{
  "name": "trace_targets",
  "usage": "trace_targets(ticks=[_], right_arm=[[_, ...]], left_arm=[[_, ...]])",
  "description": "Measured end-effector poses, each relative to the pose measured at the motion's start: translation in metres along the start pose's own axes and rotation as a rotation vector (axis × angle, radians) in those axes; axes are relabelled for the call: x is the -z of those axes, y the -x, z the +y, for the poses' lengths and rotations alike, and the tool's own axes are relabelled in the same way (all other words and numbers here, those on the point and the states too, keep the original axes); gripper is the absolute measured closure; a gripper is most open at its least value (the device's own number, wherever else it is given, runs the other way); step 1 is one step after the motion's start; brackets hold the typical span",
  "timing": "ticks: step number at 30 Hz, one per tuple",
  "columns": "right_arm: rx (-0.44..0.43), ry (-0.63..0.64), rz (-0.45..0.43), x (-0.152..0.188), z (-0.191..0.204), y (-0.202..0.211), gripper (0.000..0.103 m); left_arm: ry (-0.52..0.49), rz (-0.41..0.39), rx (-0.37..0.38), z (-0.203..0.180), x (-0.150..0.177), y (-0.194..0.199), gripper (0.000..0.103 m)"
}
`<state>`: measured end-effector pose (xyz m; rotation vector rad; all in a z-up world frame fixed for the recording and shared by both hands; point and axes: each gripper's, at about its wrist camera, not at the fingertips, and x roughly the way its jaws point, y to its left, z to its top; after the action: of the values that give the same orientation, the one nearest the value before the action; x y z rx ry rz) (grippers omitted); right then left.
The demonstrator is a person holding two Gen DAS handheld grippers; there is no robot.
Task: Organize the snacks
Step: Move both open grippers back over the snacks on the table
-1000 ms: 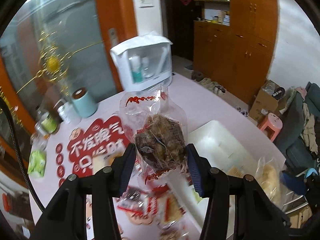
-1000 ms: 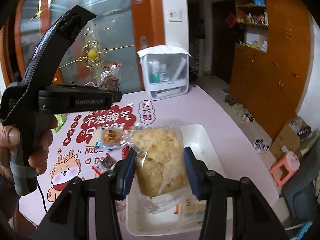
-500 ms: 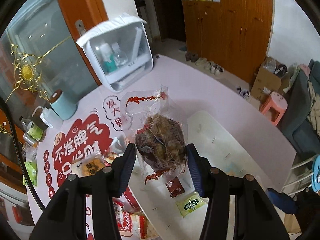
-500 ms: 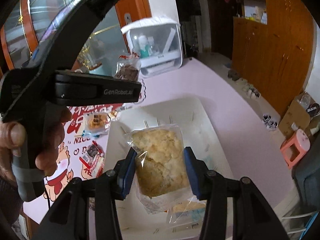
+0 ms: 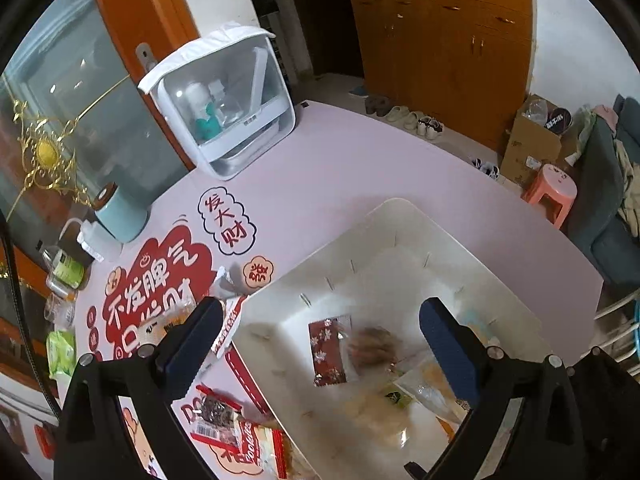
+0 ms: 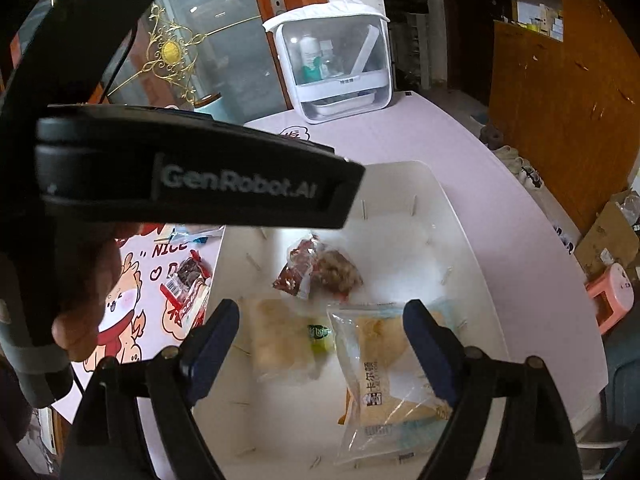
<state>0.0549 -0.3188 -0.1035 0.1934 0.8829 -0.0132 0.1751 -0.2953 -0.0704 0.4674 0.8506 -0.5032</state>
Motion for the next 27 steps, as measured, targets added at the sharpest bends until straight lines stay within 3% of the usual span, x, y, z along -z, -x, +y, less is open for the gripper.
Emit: trace_targets(ticks=[17,27], right_arm=[[0.013,-0.035,0.0,0.014,0.015,0.015,0.018],[0.068,-0.035,-0.002,0.019,0.047,0.036,0.018]], left_arm=[[0.049,-0.028,0.005,0.023,0.032,0.048,0.005],[0.091,-0.032,-0.025,0.077,0.077,0.093,0.005]])
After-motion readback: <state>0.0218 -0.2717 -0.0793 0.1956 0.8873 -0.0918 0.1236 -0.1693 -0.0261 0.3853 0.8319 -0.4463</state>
